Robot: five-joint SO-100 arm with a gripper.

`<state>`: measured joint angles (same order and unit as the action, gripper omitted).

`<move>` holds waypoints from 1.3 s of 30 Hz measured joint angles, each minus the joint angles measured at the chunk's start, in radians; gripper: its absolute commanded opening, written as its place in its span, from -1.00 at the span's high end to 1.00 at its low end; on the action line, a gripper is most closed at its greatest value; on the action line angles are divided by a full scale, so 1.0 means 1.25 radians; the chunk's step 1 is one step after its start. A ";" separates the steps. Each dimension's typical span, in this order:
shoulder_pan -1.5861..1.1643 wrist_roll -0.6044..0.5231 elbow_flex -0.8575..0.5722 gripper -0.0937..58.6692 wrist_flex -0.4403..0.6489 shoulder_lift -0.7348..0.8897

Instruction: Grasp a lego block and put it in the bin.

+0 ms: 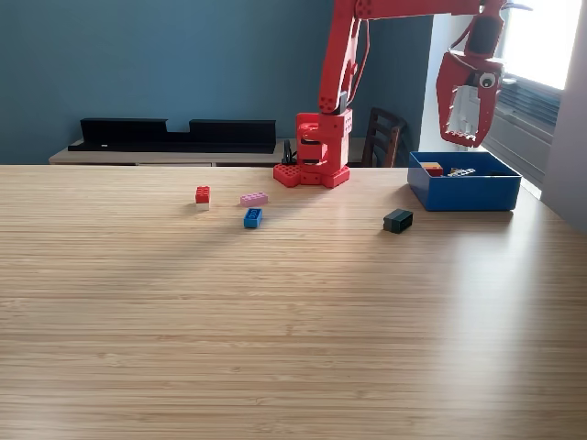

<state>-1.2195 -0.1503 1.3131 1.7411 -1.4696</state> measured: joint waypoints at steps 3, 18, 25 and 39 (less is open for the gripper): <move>-0.020 0.026 0.012 0.73 0.000 0.000; -0.022 -0.032 -0.048 0.52 0.000 0.000; 0.026 -0.087 -0.071 0.99 0.000 0.000; 0.514 -0.074 -0.096 0.99 0.000 0.000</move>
<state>-0.5768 -0.2424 1.1934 1.7411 -1.4696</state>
